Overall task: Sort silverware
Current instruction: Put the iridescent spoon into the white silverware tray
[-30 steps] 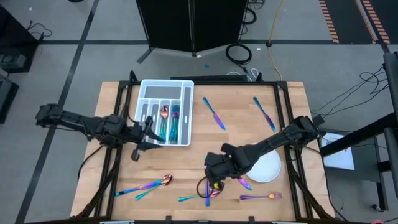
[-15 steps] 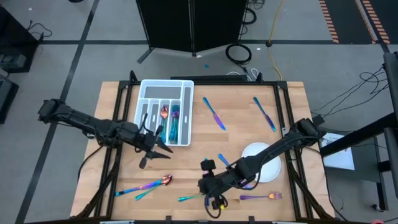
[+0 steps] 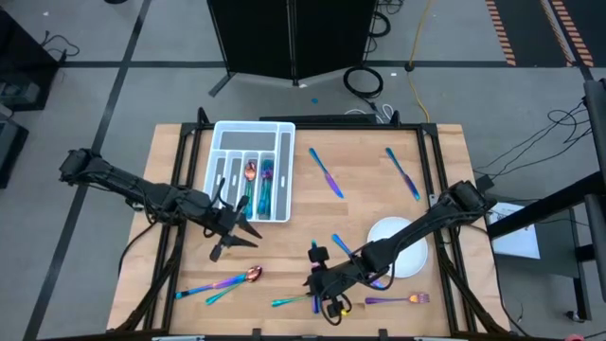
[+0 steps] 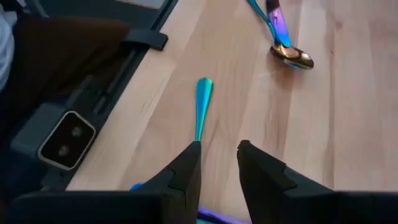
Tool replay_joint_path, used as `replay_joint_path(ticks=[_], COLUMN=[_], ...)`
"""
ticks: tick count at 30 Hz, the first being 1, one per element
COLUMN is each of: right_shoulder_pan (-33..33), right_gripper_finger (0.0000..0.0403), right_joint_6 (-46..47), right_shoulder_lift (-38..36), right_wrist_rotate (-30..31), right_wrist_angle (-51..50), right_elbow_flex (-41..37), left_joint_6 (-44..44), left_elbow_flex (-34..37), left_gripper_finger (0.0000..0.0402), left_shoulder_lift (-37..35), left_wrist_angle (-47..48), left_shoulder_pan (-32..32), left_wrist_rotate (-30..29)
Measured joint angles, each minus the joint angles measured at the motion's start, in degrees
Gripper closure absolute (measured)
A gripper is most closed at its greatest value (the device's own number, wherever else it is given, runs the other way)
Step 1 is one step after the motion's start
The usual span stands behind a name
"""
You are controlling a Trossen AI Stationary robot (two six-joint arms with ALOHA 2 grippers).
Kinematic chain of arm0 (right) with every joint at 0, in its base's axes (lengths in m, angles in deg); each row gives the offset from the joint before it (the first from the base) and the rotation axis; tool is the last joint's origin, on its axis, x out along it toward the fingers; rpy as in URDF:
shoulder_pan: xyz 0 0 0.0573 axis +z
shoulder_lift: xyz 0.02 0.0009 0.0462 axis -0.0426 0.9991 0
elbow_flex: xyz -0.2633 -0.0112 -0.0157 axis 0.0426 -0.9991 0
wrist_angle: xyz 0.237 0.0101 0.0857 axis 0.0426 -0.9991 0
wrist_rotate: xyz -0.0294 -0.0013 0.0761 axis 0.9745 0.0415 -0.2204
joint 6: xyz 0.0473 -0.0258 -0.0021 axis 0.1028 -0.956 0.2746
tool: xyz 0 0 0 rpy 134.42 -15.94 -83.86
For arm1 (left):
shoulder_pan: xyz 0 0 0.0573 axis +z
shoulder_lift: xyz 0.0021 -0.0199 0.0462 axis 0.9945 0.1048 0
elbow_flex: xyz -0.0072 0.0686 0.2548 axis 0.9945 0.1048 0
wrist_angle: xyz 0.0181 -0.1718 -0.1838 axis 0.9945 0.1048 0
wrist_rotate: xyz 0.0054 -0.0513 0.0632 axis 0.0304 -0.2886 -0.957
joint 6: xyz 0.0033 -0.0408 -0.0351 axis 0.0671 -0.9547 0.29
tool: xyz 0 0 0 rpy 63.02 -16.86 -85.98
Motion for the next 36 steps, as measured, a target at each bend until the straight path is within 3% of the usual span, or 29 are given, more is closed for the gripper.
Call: replay_joint_path(ticks=[6,14,20,28,36], right_shoulder_pan=[0.85,1.15,1.87,3.04,2.41], right_gripper_finger=[0.0294,0.0251,0.0245,0.0280,0.0354], right_joint_6=[-1.86,-1.80,-1.51,-0.05,3.91], right_shoulder_lift=[5.25,5.93,10.75,12.02,12.02], right_wrist_rotate=[-0.28,1.37,0.98,2.49,2.84], right_wrist_angle=[1.82,0.90,2.68,1.84,2.00], right_elbow_flex=[1.14,2.67,2.64,2.81,2.77], left_joint_6=[0.00,0.02,0.02,0.04,0.04], left_elbow_flex=[0.00,0.00,0.00,0.00,0.00], left_gripper_finger=[0.0288,0.0288,0.0288,0.0288,0.0288], left_shoulder_lift=[0.00,0.00,0.00,0.00,0.00], left_wrist_angle=[0.00,-0.02,0.02,0.05,0.03], left_shoulder_pan=[0.04,0.04,0.04,0.04,0.04], left_wrist_rotate=[-0.22,-0.24,-0.26,-0.28,-0.61])
